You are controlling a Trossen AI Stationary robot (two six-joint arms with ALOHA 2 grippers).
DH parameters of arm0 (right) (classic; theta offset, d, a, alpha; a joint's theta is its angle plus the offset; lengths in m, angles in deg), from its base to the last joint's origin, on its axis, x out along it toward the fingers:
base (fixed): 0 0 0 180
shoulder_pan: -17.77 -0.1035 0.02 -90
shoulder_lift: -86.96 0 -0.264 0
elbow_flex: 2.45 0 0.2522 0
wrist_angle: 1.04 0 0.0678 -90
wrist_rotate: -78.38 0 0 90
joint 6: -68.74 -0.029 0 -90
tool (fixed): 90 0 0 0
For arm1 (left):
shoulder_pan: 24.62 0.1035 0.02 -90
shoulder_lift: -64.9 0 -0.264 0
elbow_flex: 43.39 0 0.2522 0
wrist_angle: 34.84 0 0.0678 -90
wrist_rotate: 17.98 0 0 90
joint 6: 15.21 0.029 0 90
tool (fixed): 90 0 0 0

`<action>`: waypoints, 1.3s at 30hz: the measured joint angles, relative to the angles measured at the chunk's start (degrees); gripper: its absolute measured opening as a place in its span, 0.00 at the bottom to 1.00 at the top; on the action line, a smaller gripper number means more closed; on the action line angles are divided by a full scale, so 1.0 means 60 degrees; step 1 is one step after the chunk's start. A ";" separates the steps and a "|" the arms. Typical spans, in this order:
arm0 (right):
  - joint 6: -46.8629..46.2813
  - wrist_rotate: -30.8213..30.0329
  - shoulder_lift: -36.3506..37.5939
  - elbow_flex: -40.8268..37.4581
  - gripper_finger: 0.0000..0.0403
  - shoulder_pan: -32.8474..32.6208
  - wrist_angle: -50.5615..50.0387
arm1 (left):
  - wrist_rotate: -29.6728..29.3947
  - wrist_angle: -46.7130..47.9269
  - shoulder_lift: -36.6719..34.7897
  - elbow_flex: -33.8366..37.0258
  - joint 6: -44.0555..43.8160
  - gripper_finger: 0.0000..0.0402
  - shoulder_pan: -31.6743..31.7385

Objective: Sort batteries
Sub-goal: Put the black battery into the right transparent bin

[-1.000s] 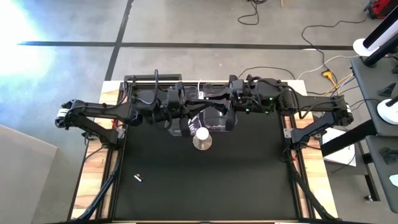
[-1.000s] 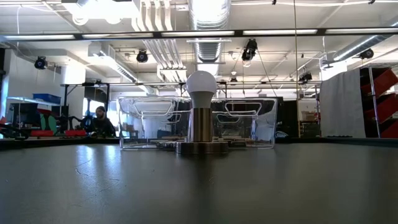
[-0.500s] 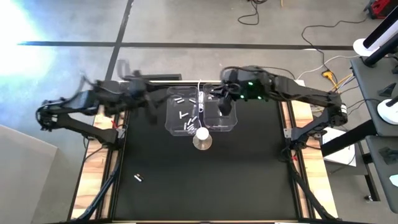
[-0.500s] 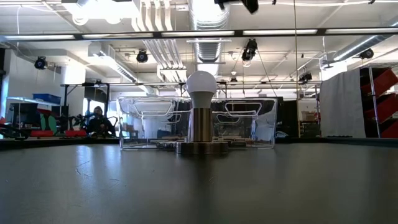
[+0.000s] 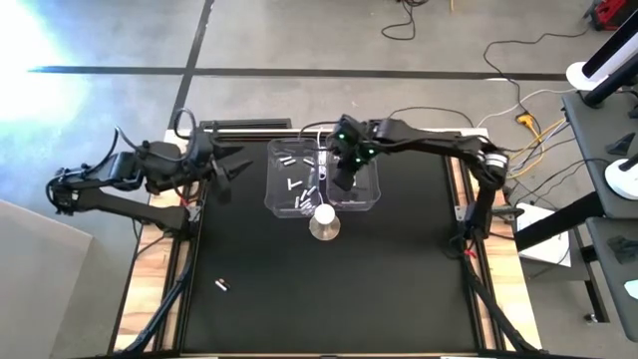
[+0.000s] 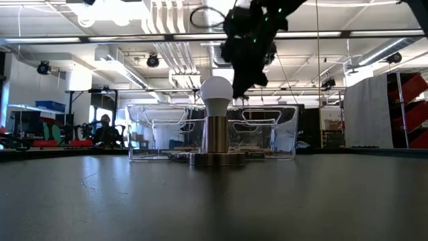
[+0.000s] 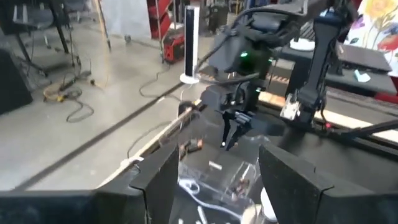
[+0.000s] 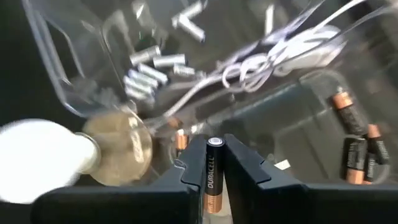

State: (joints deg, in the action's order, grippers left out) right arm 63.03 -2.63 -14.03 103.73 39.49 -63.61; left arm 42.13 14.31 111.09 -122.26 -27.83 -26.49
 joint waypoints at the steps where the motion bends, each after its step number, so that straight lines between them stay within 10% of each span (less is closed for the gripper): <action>1: 0.0171 0.0148 -0.0192 0.0000 0.08 0.0075 -0.0048 | 0.0043 0.0000 -0.0046 0.0119 -0.0116 0.50 0.0000; 28: 0.1708 -0.0284 -0.3065 0.0011 0.08 0.0684 -0.0312 | 0.2411 0.1689 -0.0823 0.0375 -0.0497 0.50 -0.0469; 39: 0.1930 -0.1602 -0.2552 0.0108 0.30 0.0673 -0.0670 | 0.4714 0.3082 -0.0458 0.1384 -0.2910 0.47 -0.1542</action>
State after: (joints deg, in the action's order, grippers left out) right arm 74.60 -12.24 -29.35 104.37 43.53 -67.63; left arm 70.41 32.80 108.34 -113.95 -45.29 -35.73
